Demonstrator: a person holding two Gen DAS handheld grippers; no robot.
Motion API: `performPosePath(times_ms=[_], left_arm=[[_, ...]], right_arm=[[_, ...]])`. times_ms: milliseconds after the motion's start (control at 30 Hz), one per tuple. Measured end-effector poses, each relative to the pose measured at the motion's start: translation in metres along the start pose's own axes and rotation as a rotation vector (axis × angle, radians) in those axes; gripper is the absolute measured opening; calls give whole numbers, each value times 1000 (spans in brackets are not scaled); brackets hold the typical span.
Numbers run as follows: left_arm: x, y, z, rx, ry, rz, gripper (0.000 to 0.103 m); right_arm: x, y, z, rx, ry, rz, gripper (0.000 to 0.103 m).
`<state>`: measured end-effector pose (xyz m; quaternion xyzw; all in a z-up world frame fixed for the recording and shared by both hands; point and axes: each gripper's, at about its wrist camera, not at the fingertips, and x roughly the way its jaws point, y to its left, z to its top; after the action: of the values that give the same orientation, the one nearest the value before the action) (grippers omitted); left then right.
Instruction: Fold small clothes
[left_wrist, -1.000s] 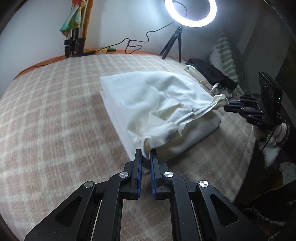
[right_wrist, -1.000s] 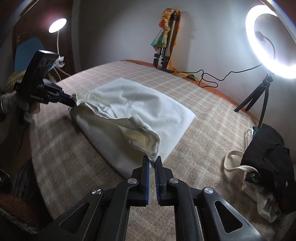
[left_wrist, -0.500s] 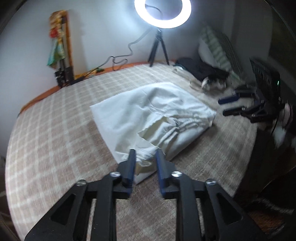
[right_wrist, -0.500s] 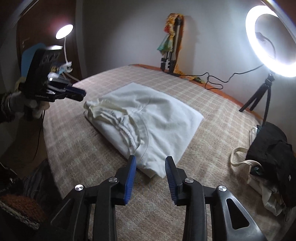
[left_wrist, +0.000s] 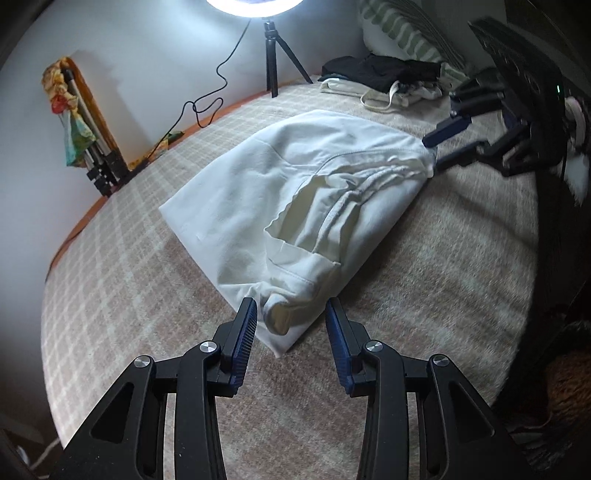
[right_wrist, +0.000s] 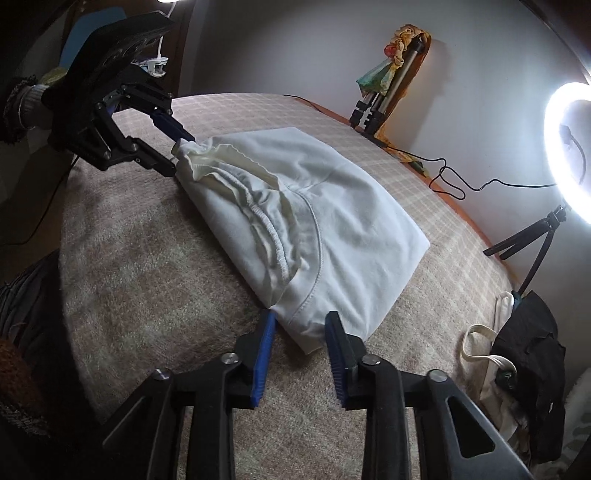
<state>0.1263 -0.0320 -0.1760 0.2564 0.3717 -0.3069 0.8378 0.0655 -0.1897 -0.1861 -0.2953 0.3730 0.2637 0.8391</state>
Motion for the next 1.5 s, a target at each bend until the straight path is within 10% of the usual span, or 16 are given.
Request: performPosePath(times_ms=[167, 667, 767, 900, 1033, 1200, 1500], left_arm=[[3, 3, 4, 34, -11, 25, 7], [-21, 16, -18, 5, -19, 36, 6], [-42, 25, -6, -57, -92, 20, 9], [-41, 26, 16, -125, -124, -73, 13], [-27, -11, 25, 26, -95, -111, 43], [10, -33, 21, 154, 31, -69, 44], [15, -9, 24, 85, 46, -142, 10]], right_arm=[[4, -2, 5, -6, 21, -19, 2], [-9, -11, -3, 60, 24, 35, 6], [-19, -12, -1, 70, -23, 38, 29], [-14, -4, 3, 17, -21, 41, 30], [-7, 12, 4, -74, 0, 23, 30], [1, 28, 2, -175, 22, -17, 28], [0, 7, 12, -137, 18, 11, 0]])
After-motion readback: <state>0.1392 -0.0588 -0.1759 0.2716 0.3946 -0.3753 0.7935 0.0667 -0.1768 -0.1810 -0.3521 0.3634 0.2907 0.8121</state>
